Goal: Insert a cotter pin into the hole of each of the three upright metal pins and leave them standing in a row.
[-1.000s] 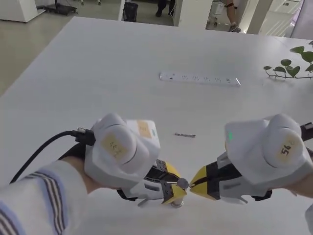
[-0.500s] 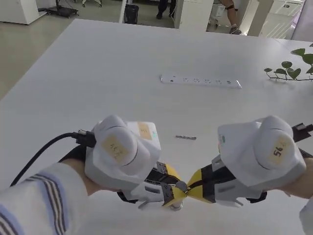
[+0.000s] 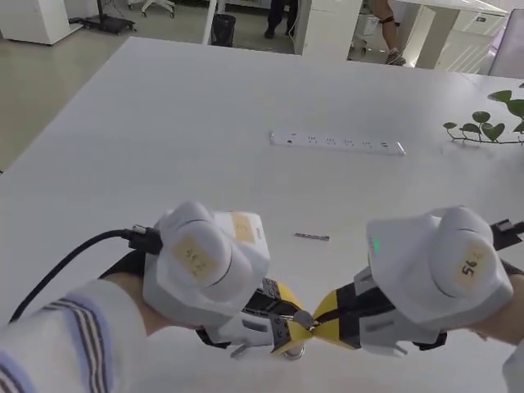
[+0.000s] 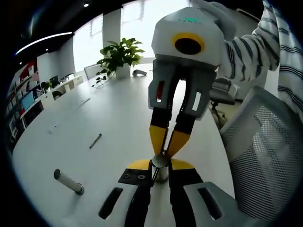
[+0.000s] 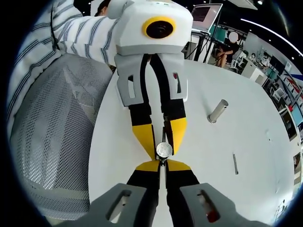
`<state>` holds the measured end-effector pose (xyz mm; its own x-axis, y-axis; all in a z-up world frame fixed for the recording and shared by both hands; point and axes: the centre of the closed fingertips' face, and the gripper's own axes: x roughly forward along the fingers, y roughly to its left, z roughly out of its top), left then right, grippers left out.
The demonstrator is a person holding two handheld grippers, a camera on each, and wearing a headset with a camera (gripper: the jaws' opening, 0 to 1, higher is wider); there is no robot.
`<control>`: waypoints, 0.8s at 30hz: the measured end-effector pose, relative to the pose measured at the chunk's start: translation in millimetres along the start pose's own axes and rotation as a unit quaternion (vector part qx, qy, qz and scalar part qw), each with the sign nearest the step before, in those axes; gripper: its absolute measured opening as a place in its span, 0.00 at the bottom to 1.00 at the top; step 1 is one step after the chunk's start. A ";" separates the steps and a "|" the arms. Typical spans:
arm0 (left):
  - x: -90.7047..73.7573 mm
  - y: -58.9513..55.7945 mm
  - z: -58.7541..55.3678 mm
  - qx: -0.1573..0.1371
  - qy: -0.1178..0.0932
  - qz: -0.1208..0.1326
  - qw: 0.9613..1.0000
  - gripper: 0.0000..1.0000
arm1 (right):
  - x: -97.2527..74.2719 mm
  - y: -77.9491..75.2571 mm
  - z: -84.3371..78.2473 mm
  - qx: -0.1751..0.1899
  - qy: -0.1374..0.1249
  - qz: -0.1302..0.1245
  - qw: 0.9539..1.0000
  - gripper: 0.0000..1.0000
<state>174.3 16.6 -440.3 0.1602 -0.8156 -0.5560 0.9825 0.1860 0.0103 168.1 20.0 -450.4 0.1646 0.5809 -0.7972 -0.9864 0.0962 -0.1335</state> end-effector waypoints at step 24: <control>-26.3 -22.8 12.3 -0.012 -0.035 -0.011 0.999 0.52 | -3.5 5.6 -1.9 0.092 -0.055 -0.014 0.994 0.18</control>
<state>148.8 27.0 -415.7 0.1464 -0.8552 -0.4972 0.9833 0.1809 -0.0217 162.0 17.0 -449.4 0.2013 0.6601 -0.7237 -0.9666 0.2537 -0.0375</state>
